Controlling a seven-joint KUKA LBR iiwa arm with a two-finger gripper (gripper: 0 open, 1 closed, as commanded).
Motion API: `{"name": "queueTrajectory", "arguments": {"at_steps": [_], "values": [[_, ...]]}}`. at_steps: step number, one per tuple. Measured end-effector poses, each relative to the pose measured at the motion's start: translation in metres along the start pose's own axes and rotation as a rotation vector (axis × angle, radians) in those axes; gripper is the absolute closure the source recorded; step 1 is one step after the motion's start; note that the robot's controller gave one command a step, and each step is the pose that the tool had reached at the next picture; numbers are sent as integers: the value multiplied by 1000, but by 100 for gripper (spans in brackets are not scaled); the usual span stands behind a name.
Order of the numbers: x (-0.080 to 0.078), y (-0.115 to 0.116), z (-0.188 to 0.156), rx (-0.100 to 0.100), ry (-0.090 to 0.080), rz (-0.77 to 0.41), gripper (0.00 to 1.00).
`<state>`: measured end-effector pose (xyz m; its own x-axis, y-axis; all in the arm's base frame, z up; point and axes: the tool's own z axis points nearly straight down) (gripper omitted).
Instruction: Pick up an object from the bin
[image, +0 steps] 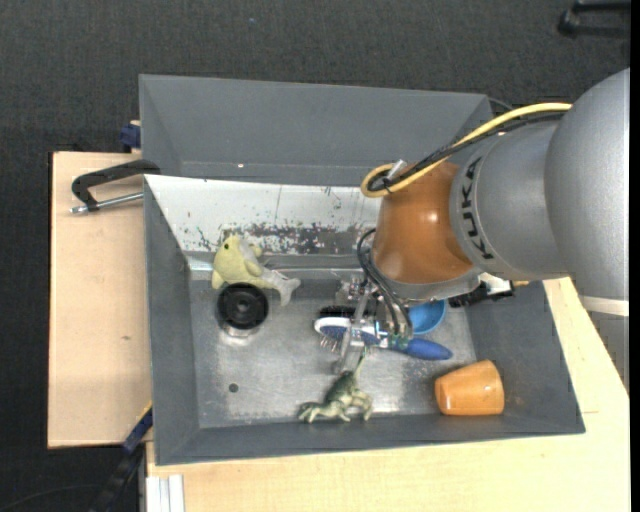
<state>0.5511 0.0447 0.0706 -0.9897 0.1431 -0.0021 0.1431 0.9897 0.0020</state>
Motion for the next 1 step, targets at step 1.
{"name": "queueTrajectory", "arguments": {"at_steps": [1], "values": [[-1,1,-1,0,-2,0,0]]}}
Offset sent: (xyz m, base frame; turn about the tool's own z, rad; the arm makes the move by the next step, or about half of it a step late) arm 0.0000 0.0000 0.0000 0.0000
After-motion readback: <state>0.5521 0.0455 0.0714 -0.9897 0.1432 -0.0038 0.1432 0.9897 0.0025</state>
